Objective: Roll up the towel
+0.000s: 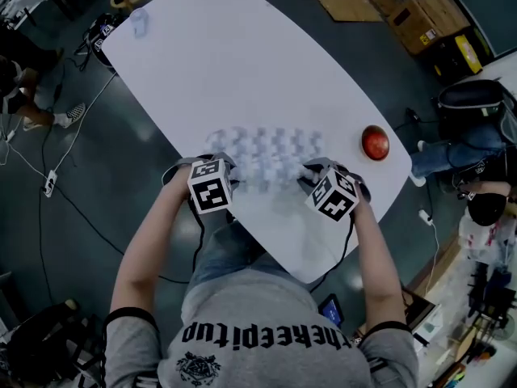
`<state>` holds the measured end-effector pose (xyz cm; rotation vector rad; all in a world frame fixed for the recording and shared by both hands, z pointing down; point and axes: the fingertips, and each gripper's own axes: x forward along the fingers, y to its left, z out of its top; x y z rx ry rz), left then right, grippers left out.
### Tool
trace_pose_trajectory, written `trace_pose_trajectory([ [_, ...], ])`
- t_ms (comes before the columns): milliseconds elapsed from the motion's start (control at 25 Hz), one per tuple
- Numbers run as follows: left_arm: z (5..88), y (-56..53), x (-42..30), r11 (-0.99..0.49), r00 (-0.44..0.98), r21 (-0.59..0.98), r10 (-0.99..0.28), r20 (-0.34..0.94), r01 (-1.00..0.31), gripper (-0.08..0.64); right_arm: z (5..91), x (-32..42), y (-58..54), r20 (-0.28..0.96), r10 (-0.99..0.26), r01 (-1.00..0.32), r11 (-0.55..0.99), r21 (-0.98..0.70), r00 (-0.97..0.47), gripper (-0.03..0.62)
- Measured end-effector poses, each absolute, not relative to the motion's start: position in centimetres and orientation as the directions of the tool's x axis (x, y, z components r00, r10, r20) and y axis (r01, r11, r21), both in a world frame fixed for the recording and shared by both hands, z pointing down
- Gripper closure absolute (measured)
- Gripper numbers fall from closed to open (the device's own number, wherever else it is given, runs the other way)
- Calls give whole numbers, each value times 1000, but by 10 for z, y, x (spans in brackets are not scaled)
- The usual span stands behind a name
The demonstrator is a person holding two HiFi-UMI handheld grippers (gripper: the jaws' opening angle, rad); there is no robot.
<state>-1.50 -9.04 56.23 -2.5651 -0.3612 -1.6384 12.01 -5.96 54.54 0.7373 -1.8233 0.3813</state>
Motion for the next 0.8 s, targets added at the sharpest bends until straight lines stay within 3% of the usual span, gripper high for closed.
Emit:
trace_pose_trajectory([
  [520, 570, -145, 5, -975, 418, -25, 71, 906, 220, 413, 556, 143, -114, 904, -399, -694, 695, 189, -153, 460],
  [800, 572, -167, 10, -972, 455, -106, 1, 890, 211, 312, 557, 150, -130, 866, -484, -719, 646, 256, -127, 419],
])
